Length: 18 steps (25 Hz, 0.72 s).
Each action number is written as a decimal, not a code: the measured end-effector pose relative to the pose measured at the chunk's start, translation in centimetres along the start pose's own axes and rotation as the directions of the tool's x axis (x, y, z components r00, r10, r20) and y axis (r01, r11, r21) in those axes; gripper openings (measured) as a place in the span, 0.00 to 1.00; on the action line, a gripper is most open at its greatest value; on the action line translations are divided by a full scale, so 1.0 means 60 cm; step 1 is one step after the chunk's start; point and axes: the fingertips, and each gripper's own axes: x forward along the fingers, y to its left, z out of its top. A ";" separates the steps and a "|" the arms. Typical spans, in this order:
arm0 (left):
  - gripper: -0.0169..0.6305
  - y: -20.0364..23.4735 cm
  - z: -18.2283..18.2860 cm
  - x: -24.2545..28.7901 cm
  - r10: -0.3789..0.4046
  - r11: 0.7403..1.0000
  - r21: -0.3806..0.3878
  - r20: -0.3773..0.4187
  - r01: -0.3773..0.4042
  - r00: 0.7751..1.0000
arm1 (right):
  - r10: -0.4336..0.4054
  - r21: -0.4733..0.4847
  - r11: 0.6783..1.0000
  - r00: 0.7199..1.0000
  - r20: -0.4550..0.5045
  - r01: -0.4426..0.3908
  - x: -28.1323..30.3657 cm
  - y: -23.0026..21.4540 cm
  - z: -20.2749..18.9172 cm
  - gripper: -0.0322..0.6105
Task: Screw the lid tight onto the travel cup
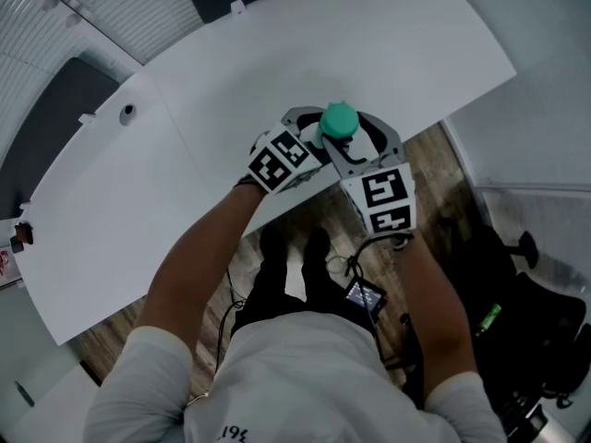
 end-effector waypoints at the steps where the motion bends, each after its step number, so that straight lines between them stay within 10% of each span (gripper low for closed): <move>1: 0.54 0.001 0.001 0.001 0.018 1.000 -0.009 0.009 -0.018 1.000 | -0.030 0.019 0.999 1.000 0.008 0.030 0.000 -0.002 0.001 0.50; 9: 0.54 0.005 0.002 0.004 0.102 0.994 -0.051 0.025 -0.101 0.994 | -0.140 0.084 0.987 0.990 0.000 0.140 -0.001 -0.004 -0.003 0.50; 18: 0.54 0.002 -0.008 -0.011 -0.064 0.996 0.055 -0.031 0.065 0.997 | -0.020 -0.018 1.000 1.000 0.008 0.020 0.001 -0.004 -0.005 0.50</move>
